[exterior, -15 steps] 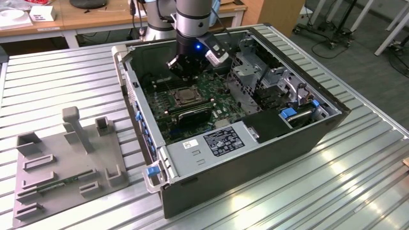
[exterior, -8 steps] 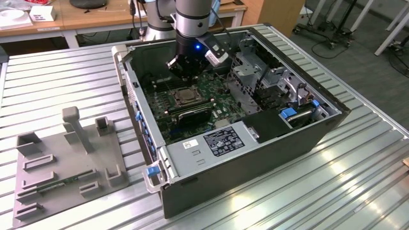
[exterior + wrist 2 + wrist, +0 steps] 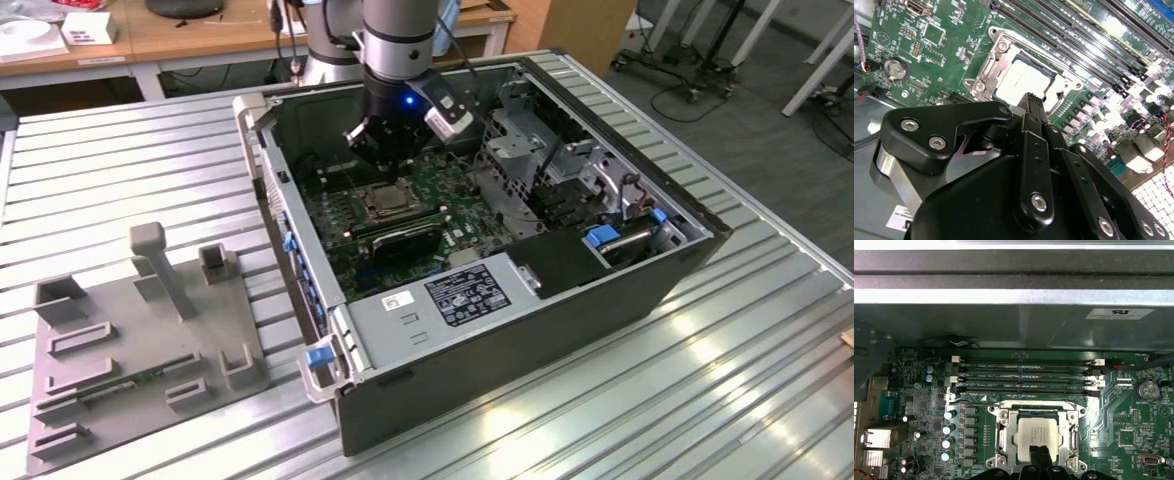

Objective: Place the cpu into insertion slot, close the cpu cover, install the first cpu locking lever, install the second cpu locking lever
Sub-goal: 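Close the cpu cover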

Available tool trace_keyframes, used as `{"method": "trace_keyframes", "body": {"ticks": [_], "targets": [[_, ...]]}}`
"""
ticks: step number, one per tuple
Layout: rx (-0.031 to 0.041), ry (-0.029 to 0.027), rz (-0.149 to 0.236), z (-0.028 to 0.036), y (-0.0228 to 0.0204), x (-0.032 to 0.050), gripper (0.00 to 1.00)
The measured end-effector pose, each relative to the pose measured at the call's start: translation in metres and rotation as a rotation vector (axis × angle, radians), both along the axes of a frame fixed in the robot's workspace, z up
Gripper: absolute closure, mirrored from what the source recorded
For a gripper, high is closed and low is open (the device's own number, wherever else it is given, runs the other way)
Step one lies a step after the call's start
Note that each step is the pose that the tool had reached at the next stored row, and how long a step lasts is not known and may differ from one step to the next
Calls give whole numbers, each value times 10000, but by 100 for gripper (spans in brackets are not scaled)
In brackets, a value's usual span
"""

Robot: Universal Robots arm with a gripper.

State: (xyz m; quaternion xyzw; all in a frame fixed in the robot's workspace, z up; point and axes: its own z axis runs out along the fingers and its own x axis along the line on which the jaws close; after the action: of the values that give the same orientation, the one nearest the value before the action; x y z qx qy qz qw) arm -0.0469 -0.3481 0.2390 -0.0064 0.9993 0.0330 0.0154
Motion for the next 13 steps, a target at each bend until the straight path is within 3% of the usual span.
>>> {"method": "trace_keyframes", "body": {"ticks": [6,13], "targets": [[2,-1,0,-34,1,-95,90],[1,0,-1,-141,0,-159,90]]}}
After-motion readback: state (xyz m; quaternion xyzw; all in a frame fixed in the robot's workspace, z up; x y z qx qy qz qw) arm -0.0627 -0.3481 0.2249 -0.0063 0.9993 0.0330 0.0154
